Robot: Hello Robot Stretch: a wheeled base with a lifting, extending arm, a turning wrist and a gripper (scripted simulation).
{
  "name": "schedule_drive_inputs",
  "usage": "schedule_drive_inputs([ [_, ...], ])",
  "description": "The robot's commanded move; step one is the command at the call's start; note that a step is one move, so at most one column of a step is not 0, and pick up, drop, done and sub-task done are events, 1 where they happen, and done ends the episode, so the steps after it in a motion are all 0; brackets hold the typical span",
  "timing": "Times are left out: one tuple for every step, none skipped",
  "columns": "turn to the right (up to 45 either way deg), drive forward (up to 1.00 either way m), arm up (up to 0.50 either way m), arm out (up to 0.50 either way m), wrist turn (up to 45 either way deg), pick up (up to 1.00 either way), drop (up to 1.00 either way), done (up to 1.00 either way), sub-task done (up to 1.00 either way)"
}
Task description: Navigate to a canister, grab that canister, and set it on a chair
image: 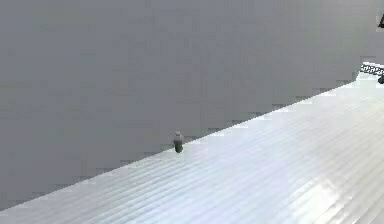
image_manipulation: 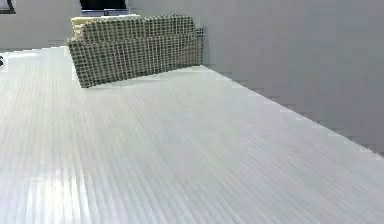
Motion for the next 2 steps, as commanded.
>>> schedule_drive_inputs([
  [0.0, 0.95, 0.0, 0.0, 0.0, 0.0, 0.0, 0.0, 0.0],
  [-45.0, 0.0, 0.0, 0.0, 0.0, 0.0, 0.0, 0.0, 0.0],
])
